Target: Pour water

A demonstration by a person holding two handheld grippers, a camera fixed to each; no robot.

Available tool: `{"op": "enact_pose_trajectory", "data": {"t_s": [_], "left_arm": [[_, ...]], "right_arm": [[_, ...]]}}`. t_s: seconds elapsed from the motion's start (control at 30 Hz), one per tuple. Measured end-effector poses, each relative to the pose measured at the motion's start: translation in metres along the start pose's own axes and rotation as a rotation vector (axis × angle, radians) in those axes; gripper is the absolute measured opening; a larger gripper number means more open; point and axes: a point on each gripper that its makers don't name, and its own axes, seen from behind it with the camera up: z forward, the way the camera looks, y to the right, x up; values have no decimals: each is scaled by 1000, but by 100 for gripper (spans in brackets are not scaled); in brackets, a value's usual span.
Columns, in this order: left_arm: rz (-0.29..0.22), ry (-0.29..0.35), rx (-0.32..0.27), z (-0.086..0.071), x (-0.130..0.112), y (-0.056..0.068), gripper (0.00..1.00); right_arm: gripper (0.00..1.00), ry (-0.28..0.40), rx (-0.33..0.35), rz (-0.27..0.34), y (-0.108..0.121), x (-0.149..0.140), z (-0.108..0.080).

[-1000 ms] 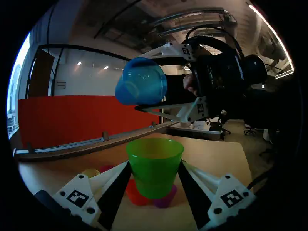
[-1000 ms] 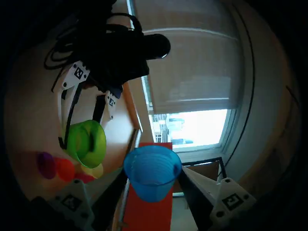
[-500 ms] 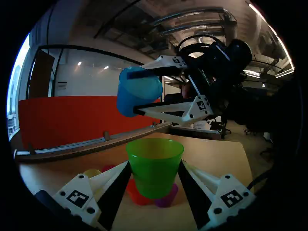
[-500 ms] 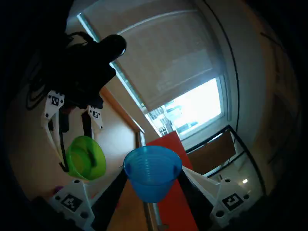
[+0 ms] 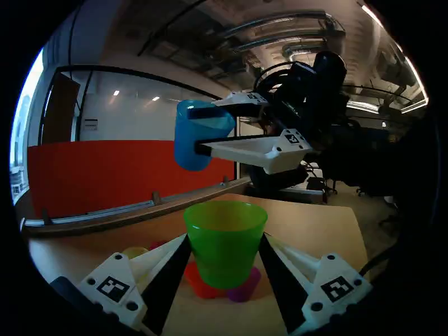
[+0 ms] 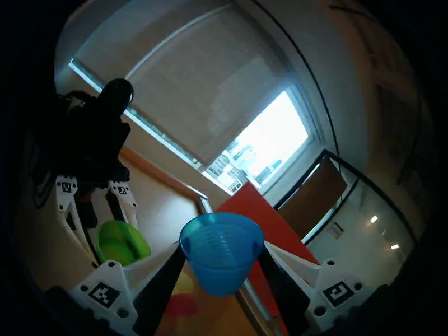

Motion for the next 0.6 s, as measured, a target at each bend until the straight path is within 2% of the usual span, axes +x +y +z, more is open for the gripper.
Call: {"op": "enact_pose_trajectory", "data": {"t_s": [0.33, 0.6], "left_arm": [[8, -13, 1, -1, -4, 0, 81], [9, -24, 3, -3, -5, 0, 81]], "right_arm": [[90, -19, 25, 304, -9, -8, -2], [90, -42, 54, 484, -16, -16, -4]]}}
